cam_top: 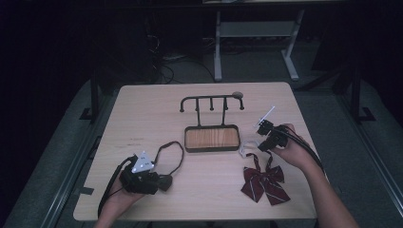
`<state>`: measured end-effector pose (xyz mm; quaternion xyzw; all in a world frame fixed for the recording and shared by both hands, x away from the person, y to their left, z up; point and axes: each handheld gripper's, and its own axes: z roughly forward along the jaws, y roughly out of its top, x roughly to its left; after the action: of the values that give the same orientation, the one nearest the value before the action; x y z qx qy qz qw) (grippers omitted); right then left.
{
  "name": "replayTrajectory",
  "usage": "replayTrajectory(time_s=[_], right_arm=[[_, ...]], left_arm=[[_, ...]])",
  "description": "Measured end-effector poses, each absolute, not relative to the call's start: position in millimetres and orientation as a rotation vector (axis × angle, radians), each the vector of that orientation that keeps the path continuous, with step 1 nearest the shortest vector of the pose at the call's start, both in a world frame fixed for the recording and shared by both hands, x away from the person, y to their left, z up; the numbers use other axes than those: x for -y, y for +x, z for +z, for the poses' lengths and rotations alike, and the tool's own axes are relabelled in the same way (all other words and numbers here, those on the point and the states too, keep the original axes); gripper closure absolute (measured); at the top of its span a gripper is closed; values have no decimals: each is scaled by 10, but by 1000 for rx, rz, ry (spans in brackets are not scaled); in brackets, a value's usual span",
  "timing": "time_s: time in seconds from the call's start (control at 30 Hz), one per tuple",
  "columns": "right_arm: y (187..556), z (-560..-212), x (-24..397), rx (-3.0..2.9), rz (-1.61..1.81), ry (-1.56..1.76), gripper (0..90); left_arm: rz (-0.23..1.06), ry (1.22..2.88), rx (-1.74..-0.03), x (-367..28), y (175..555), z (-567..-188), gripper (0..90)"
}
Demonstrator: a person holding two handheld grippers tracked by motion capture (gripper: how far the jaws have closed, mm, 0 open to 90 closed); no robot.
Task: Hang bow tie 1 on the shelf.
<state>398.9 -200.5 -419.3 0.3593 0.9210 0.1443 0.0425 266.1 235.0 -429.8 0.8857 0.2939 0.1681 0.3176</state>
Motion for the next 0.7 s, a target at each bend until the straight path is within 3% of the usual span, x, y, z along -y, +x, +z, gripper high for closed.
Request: replayTrajectory(time_s=[0.7], right_arm=[[3779, -3796, 2070, -2849, 549, 1008, 847]], left_arm=[[436, 2328, -776, -2346, 2663, -4309, 271]])
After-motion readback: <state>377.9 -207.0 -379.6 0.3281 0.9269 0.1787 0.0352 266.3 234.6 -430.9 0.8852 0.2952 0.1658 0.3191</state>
